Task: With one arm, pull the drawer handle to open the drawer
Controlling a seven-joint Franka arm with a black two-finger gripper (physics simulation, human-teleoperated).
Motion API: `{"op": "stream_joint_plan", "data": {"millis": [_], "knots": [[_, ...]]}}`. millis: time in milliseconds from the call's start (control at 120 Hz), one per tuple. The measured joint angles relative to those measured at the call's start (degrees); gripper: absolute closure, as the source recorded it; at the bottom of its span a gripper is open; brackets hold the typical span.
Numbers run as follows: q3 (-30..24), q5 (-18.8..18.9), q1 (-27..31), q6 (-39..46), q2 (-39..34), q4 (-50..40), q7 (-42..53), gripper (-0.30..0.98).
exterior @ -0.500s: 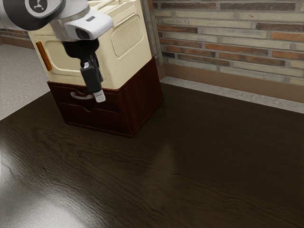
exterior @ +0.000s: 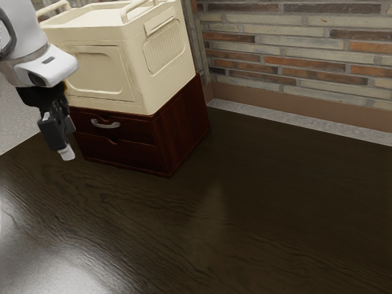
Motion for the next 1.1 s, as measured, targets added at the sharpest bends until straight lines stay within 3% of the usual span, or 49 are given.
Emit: {"op": "stream_joint_plan", "data": {"millis": [475, 800, 1100], "knots": [[4.33, 1.05, 3.88, 13.96, 5.04, -1.15, 27.61, 0.02], [7.45, -8.24, 5.10, 28.89, 11.02, -2.32, 46.82, 0.17], [8.51, -12.66, 7.66, 36.71, 15.72, -2.01, 60.64, 0.30]]}}
